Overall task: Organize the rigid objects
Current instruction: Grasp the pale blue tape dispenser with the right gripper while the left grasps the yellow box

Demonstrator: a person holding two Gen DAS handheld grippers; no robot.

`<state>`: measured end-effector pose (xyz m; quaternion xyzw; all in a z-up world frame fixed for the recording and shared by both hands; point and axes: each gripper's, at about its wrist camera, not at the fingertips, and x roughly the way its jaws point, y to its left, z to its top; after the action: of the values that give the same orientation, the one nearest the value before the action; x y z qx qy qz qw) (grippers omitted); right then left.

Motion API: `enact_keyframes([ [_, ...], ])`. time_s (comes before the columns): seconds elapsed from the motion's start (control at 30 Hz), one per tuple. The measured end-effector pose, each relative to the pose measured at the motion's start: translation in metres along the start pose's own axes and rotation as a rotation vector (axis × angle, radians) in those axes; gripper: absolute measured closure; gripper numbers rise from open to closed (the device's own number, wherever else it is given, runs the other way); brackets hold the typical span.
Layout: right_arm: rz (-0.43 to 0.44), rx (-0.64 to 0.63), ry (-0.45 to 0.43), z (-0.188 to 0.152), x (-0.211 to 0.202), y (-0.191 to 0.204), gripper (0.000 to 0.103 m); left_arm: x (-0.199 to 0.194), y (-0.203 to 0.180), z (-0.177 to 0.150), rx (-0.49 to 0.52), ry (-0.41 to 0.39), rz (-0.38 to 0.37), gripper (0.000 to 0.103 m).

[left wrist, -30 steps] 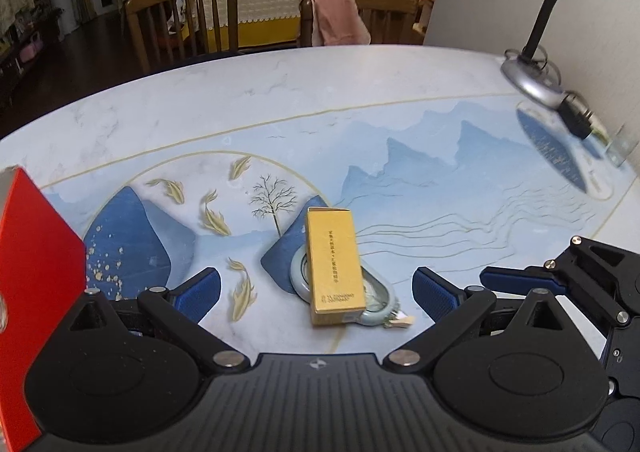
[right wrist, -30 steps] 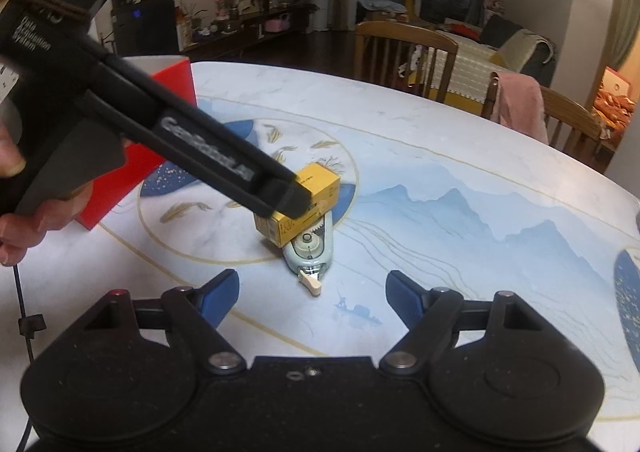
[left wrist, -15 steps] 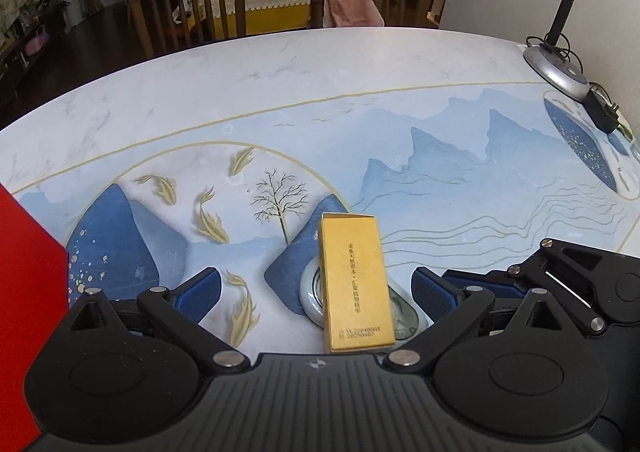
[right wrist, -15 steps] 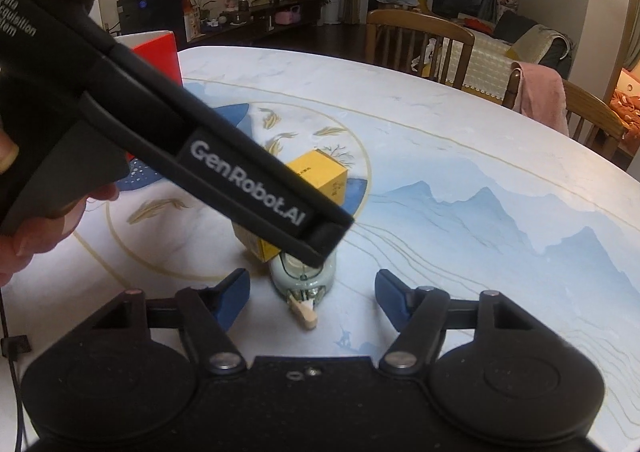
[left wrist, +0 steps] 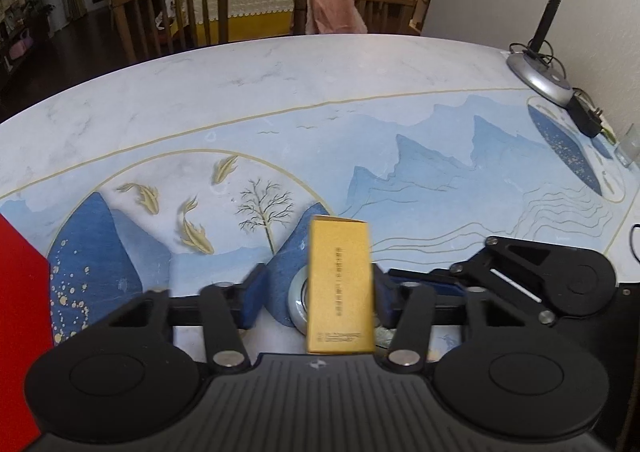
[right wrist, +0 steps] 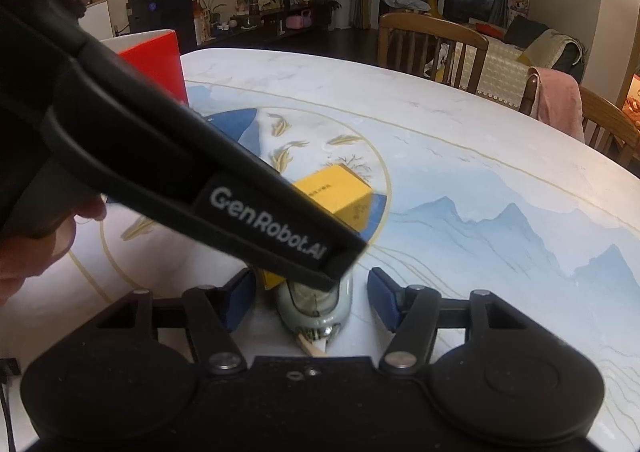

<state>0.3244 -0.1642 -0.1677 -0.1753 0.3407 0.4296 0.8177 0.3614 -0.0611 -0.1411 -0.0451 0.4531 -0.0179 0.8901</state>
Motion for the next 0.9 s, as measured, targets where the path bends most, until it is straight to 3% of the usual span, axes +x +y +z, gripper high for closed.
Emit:
enact_keyframes([
  [0.1, 0.003, -0.006, -0.006, 0.001, 0.001, 0.001, 0.043, 0.000, 0.000, 0.001, 0.006, -0.005, -0.010, 0.068],
  [0.23, 0.003, -0.014, -0.009, 0.003, 0.002, 0.004, 0.052, -0.003, -0.001, 0.002, 0.008, -0.017, 0.002, 0.073],
  [0.27, 0.000, -0.016, -0.010, 0.003, 0.001, 0.005, 0.057, -0.005, 0.000, 0.003, 0.006, -0.019, 0.002, 0.073],
  [0.6, -0.020, 0.001, 0.018, 0.003, -0.009, 0.008, 0.057, -0.025, 0.015, -0.002, -0.042, -0.026, 0.011, 0.074],
  [0.9, -0.032, 0.059, 0.011, 0.004, -0.046, 0.011, 0.057, -0.053, 0.024, -0.019, -0.068, -0.036, 0.012, 0.074],
])
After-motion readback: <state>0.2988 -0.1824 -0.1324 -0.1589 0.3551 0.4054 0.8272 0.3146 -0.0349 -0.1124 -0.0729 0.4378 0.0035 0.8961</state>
